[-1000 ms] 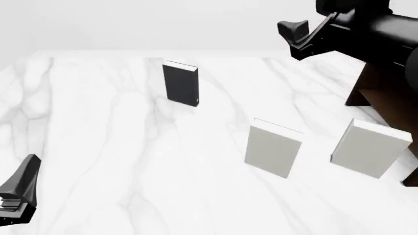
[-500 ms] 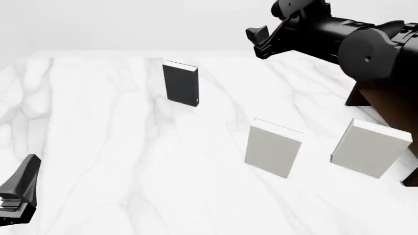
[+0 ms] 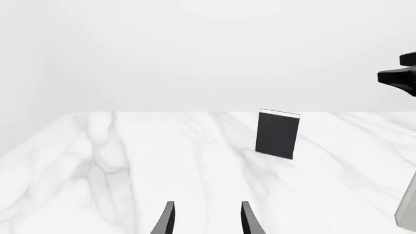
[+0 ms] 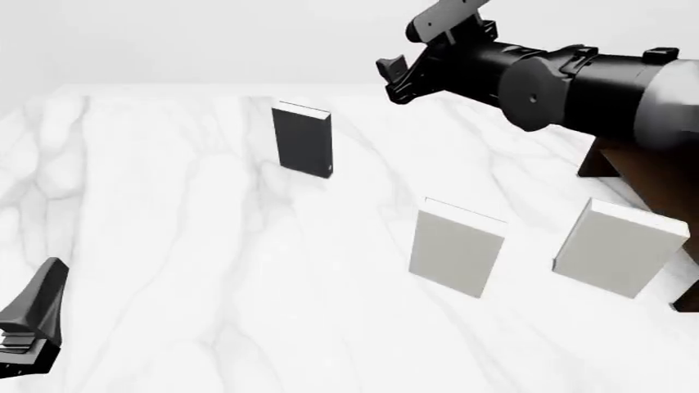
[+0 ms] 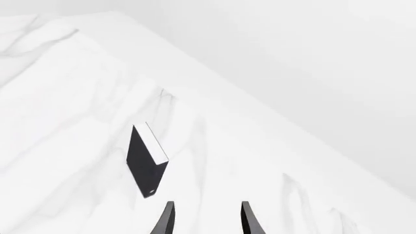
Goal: Pick up the book on the left and place it on top of the shelf.
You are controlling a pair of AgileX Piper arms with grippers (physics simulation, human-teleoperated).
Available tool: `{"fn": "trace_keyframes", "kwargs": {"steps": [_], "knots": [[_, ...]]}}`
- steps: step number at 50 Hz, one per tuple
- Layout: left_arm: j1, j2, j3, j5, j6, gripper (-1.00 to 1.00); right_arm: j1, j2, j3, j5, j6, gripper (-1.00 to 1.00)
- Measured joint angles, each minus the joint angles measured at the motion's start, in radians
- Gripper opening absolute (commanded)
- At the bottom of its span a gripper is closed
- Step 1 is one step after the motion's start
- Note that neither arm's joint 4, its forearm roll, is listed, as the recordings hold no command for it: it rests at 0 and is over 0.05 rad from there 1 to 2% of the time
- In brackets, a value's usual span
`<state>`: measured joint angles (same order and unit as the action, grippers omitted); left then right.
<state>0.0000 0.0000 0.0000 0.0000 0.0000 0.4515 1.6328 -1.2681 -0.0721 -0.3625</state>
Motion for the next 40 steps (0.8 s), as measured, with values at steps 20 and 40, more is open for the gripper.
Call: {"fn": "trace_keyframes", "kwargs": {"steps": [20, 40], "knots": [[0.000, 0.000, 0.000, 0.000, 0.000, 1.00, 0.025, 0.111, -0.044, -0.049, 0.042, 1.00], [0.000, 0.000, 0.000, 0.000, 0.000, 1.00, 0.055, 0.226, -0.122, -0.083, 0.077, 1.00]]}}
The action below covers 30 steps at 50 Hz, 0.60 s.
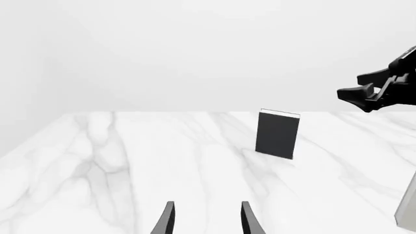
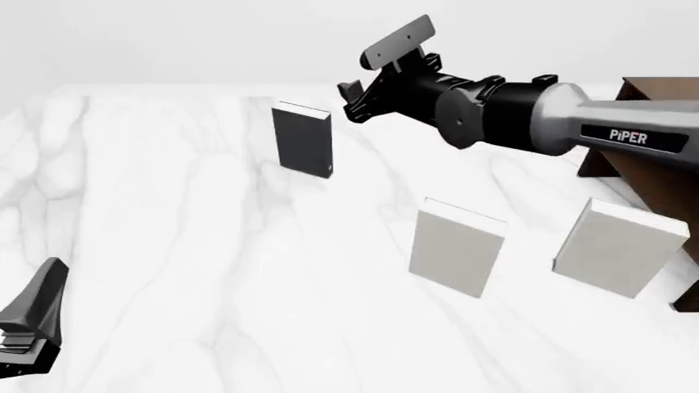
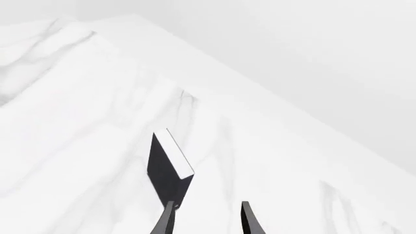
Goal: Pick up the book on the left and place it on top of the shelf.
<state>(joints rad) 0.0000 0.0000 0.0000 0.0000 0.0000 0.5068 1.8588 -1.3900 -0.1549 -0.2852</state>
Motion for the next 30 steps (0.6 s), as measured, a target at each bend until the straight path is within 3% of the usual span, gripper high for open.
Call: {"fn": "trace_keyframes", "kwargs": {"steps": [30], "knots": [[0.000, 0.000, 0.000, 0.000, 0.000, 1.00, 0.036, 0.150, -0.077, -0.046, 0.049, 1.00]]}}
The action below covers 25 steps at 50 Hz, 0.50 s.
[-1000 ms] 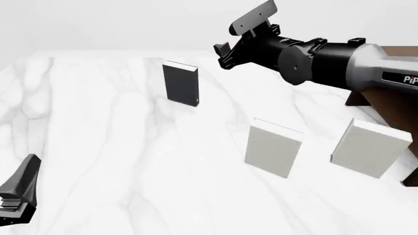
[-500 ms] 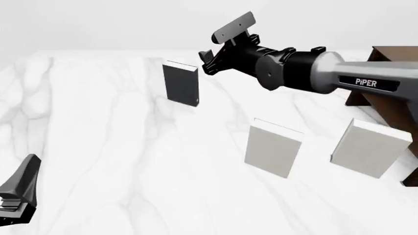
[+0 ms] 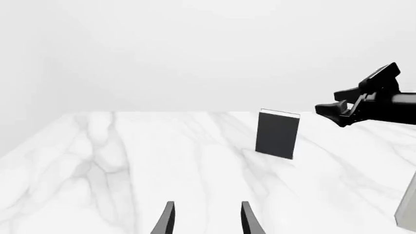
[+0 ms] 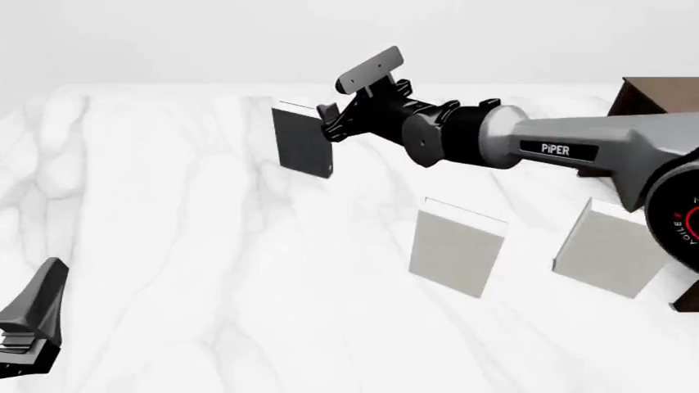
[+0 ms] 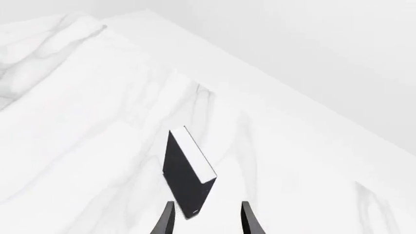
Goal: Pick up the book on the left and place it on top of the shelf.
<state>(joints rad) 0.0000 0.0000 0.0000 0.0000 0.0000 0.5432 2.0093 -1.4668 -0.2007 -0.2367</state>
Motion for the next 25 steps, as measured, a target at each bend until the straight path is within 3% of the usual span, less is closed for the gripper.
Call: {"fn": "trace_keyframes", "kwargs": {"steps": [25], "knots": [[0.000, 0.000, 0.000, 0.000, 0.000, 1.00, -0.008, 0.128, -0.097, -0.025, 0.049, 1.00]]}}
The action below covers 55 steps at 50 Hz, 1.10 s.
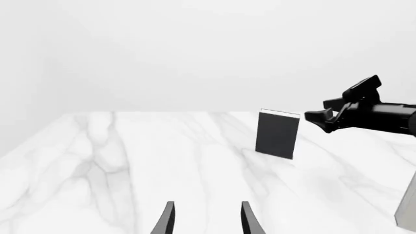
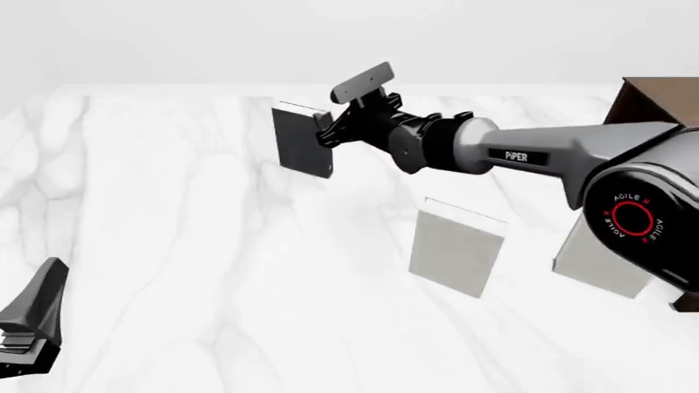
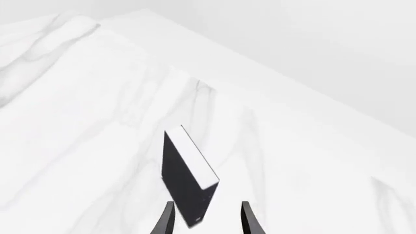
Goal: Pick up the book on the left and place it on top of the shelf.
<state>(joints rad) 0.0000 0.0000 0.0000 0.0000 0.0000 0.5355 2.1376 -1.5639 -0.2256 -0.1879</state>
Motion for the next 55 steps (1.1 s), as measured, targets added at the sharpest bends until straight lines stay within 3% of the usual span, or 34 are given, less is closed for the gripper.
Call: {"fn": "trace_keyframes", "kwargs": {"steps": [55], "knots": [[0.000, 0.000, 0.000, 0.000, 0.000, 1.00, 0.017, 0.222, -0.231, 0.047, 0.017, 1.00]]}}
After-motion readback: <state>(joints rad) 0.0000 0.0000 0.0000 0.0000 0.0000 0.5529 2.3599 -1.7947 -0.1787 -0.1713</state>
